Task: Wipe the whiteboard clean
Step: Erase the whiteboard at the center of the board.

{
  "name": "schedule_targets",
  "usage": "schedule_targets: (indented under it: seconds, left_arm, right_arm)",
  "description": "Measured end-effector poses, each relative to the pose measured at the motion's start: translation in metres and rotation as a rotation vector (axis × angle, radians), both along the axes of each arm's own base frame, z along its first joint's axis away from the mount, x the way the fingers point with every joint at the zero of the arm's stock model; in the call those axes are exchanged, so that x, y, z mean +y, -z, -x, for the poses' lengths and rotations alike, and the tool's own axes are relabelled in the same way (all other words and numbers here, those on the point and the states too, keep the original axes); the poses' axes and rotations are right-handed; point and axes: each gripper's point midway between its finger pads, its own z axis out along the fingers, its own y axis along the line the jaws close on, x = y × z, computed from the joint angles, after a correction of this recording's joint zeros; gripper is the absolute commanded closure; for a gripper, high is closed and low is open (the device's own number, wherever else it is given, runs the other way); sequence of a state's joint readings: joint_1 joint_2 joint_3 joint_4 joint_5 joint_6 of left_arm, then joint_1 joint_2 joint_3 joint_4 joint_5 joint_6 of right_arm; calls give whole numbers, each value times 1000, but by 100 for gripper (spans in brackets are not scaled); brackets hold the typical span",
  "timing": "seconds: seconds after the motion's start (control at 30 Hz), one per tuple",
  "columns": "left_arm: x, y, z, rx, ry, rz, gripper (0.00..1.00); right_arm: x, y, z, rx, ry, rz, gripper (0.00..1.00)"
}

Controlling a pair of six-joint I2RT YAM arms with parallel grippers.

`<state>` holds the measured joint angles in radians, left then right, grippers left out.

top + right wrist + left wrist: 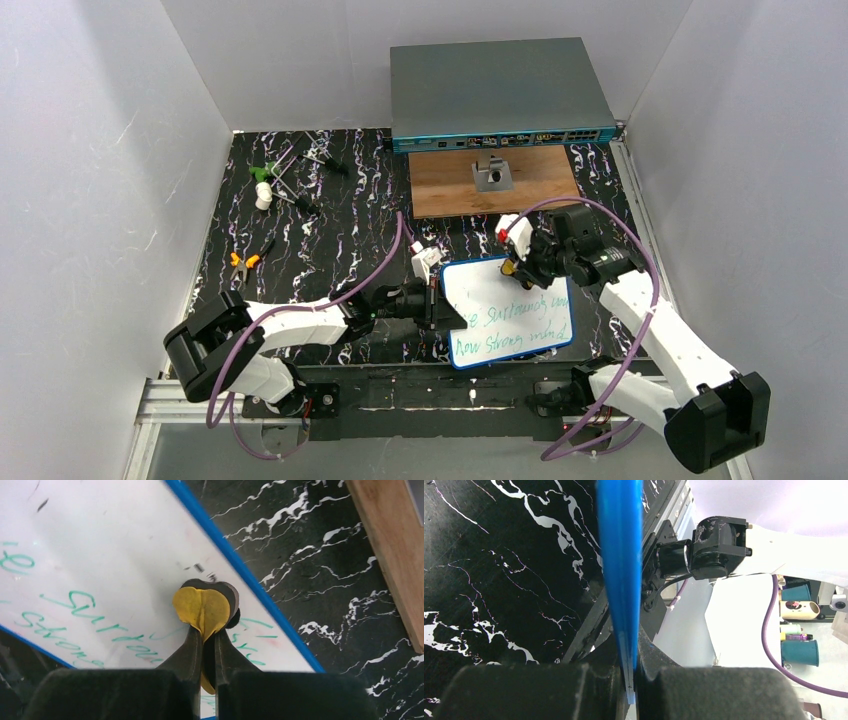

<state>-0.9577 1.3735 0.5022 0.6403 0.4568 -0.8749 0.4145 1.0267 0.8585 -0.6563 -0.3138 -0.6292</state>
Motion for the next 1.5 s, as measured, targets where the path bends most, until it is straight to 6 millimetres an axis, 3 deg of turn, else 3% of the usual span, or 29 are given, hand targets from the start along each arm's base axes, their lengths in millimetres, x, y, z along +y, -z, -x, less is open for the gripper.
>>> schedule_targets:
  seconds: [0.23,0.37,0.43,0.63,0.73,0.83,1.13,1.27,1.5]
  left_arm:
    - [1,0,1,-3,1,1,100]
    - [1,-1,1,-6,3,3,100]
    - [1,-1,1,-6,3,3,100]
    - [1,0,1,-4,2,5,100]
    - [2,1,1,-2,0,4,100]
    - [3,0,2,0,-1,5,100]
    - [4,-1,3,-5,2,8,100]
    - [4,-1,3,-6,2,8,100]
    - [4,0,3,-1,0,7,100]
  right_arm:
    - [-1,25,45,96,-175,13,99]
    - [4,26,55,133,-215,-7,99]
    - [5,24,52,140,-195,-8,99]
    - [-2,5,10,48,-26,2,99]
    - [-8,4,1,23,16,16,99]
    - [-11,8,5,8,-2,25,99]
    - [-3,29,58,122,-218,6,99]
    - [0,24,51,121,-186,-7,99]
    - [0,6,9,32,-54,0,99]
